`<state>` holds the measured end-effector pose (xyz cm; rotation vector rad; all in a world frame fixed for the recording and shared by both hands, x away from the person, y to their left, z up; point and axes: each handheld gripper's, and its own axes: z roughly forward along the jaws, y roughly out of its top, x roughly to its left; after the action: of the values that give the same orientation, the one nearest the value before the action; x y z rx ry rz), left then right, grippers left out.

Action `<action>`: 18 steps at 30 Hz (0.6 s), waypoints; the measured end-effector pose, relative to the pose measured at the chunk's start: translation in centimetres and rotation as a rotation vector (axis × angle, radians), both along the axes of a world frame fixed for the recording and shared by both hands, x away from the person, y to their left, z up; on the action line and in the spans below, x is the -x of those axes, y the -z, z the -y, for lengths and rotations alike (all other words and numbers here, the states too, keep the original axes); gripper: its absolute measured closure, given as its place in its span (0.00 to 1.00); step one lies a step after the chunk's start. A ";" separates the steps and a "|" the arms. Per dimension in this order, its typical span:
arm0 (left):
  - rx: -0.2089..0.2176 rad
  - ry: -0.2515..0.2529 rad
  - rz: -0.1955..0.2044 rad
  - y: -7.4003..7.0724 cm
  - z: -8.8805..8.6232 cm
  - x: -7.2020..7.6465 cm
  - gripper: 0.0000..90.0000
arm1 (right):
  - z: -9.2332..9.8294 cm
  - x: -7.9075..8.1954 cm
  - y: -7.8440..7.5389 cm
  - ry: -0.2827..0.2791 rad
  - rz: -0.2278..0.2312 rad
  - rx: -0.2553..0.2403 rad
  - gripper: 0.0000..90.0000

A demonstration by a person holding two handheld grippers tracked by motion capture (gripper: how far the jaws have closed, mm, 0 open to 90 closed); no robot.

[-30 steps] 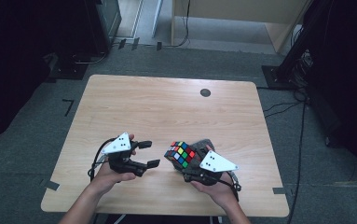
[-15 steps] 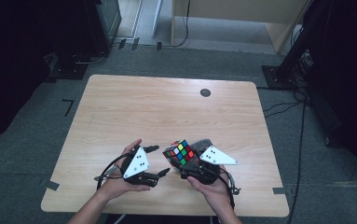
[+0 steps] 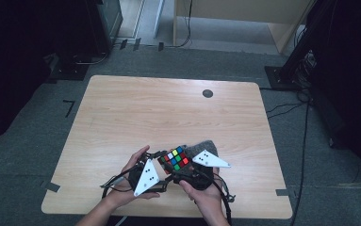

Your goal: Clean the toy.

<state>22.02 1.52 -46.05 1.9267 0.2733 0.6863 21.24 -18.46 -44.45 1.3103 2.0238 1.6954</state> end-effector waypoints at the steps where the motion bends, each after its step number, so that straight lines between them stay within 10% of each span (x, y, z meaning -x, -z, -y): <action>1: 0.004 -0.002 -0.001 0.0 0.0 0.0 0.33 | 0.0 0.0 0.1 -0.001 -0.008 -0.008 0.38; 9: 0.025 0.001 0.004 0.6 -0.1 0.0 0.36 | 0.0 -0.2 0.2 0.024 -0.095 -0.074 0.38; 18: 0.076 -0.055 -0.094 0.5 -2.1 -1.9 0.37 | 2.6 -0.6 -1.5 0.016 -0.020 -0.180 0.28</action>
<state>23.92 3.63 -46.59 1.8876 0.4067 0.6134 21.86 -21.02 -42.99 1.3987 1.9025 1.9025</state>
